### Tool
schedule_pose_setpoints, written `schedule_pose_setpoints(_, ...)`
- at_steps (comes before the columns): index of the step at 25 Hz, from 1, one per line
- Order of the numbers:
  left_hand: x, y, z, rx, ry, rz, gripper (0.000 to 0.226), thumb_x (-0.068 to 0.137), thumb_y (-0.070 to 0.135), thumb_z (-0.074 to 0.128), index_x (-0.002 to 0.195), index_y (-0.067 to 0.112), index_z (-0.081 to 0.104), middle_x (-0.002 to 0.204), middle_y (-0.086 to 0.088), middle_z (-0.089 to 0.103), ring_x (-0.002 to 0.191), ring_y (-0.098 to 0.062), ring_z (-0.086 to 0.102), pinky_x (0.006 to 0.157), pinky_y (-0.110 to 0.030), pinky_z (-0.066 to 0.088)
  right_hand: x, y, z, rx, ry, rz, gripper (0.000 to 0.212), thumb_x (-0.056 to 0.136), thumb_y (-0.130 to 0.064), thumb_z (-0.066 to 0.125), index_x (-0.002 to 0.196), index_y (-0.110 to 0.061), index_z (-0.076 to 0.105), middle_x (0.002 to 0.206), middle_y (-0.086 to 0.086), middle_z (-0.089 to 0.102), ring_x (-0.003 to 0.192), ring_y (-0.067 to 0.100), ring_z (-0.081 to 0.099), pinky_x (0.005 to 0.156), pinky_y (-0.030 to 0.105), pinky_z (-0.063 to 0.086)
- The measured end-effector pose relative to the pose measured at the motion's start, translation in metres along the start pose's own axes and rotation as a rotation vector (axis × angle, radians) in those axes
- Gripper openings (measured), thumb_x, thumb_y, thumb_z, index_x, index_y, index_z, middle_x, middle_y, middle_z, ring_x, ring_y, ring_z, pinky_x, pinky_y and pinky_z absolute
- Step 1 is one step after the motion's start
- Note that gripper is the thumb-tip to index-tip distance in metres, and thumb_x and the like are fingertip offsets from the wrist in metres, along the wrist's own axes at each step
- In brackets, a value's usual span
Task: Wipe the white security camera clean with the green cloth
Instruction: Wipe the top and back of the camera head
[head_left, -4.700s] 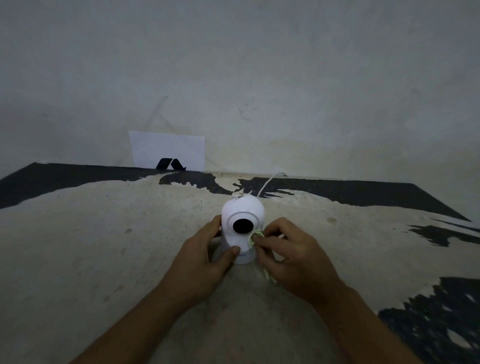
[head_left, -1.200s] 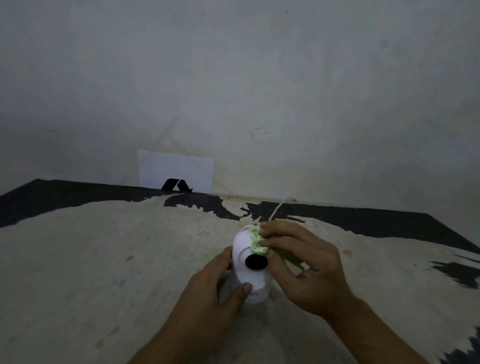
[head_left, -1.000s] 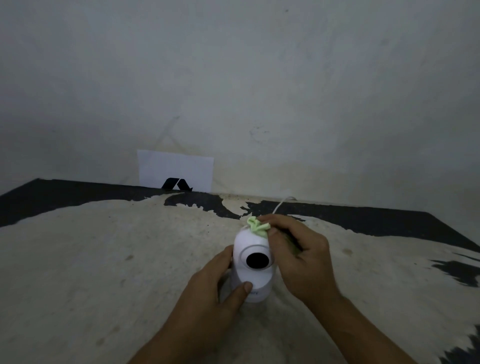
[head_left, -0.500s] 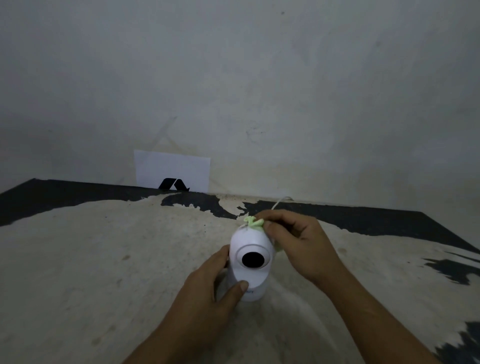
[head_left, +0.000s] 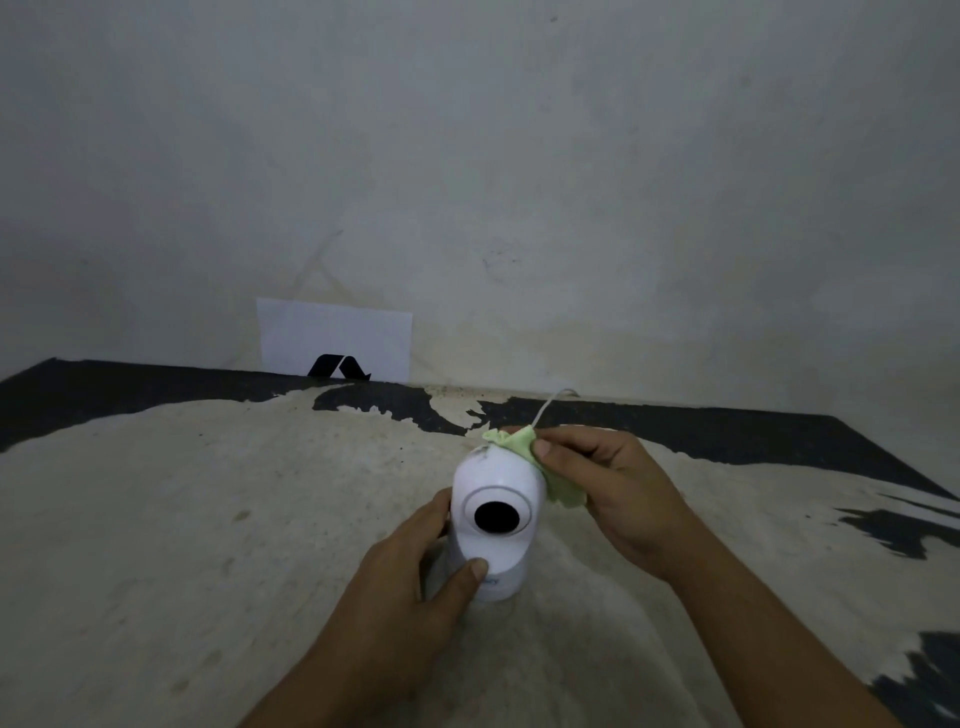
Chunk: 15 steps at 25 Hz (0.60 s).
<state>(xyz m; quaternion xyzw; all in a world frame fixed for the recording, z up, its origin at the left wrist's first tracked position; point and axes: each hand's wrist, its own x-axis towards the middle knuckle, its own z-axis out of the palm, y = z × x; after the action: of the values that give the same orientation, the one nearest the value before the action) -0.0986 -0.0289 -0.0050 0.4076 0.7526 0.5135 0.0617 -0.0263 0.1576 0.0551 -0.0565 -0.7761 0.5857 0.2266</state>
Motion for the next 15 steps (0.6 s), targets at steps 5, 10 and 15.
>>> schedule_pose_setpoints(5, -0.001, 0.010, -0.001, 0.017, -0.008, -0.008, 0.057, 0.085, 0.037, 0.060, 0.105, 0.064, 0.014, 0.101, 0.049, 0.029, 0.083, 0.038, 0.036, 0.065, 0.011, 0.032, 0.000, -0.008, -0.015, -0.131, -0.088, 0.118, 0.022, 0.093, -0.018, 0.058, 0.108, -0.025, 0.072, 0.102, -0.005, 0.075, 0.098, 0.016, 0.068, 0.092, 0.040, 0.053)
schedule_pose_setpoints(10, -0.001, 0.006, 0.000, 0.018, -0.004, -0.013, 0.058, 0.084, 0.042, 0.058, 0.120, 0.055, 0.015, 0.107, 0.048, 0.029, 0.091, 0.026, 0.037, 0.069, 0.007, 0.033, -0.004, -0.013, -0.016, -0.201, -0.131, 0.059, 0.025, 0.093, -0.013, 0.057, 0.106, -0.028, 0.072, 0.096, -0.004, 0.076, 0.087, 0.012, 0.070, 0.076, 0.025, 0.056)
schedule_pose_setpoints(15, -0.001, 0.004, 0.000, -0.016, 0.009, -0.020, 0.057, 0.082, 0.042, 0.060, 0.121, 0.055, 0.019, 0.107, 0.047, 0.034, 0.091, 0.027, 0.039, 0.067, 0.008, 0.035, -0.004, -0.010, -0.017, -0.283, -0.178, 0.036, 0.024, 0.095, -0.012, 0.054, 0.108, -0.022, 0.072, 0.097, 0.000, 0.075, 0.086, 0.016, 0.070, 0.076, 0.027, 0.058)
